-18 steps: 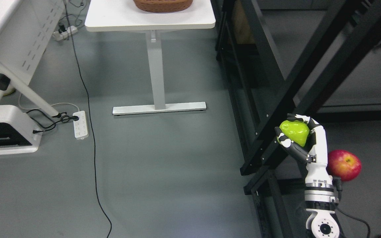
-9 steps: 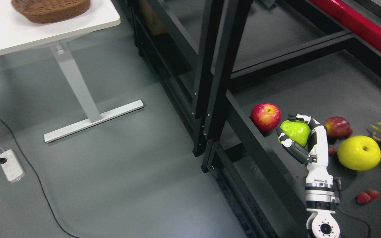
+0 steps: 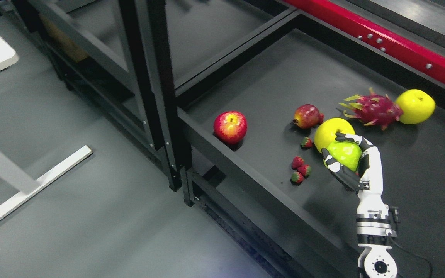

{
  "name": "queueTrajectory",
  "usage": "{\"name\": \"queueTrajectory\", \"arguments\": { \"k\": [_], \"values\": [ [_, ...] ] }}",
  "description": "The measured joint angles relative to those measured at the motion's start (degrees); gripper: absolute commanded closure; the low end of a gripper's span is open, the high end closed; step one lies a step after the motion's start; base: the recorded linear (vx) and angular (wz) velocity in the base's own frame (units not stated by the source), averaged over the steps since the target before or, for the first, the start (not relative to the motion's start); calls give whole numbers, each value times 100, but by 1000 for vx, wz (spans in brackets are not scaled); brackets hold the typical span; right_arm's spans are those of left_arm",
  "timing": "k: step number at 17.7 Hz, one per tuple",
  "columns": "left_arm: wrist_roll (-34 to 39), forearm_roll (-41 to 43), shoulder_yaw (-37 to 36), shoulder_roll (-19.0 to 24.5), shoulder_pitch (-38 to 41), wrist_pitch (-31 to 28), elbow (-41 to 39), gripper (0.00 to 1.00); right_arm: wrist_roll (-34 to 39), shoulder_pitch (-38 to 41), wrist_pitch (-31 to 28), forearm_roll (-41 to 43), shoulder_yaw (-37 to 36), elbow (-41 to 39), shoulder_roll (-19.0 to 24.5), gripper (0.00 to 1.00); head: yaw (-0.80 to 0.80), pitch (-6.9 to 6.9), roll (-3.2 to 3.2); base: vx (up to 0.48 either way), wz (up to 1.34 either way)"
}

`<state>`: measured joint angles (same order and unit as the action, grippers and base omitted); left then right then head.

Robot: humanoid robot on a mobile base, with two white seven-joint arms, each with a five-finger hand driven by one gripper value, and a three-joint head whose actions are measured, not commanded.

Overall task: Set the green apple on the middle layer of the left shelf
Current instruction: 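Lower the held green apple onto the tray beside the other fruit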

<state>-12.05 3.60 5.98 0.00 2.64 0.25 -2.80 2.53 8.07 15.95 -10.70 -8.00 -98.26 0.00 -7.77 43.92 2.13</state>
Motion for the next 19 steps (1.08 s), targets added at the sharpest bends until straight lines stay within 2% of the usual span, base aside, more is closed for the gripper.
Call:
{"name": "queueTrajectory", "arguments": {
  "k": [9,19],
  "values": [
    [0,0,0,0,0,0,0,0,7,1,-62,-1,-11,0,0,100,0,-1,0,113,-648],
    [0,0,0,0,0,0,0,0,-37,-17,-203,-7,-24,0,0,100,0,-2,0,61,-292]
  ]
}}
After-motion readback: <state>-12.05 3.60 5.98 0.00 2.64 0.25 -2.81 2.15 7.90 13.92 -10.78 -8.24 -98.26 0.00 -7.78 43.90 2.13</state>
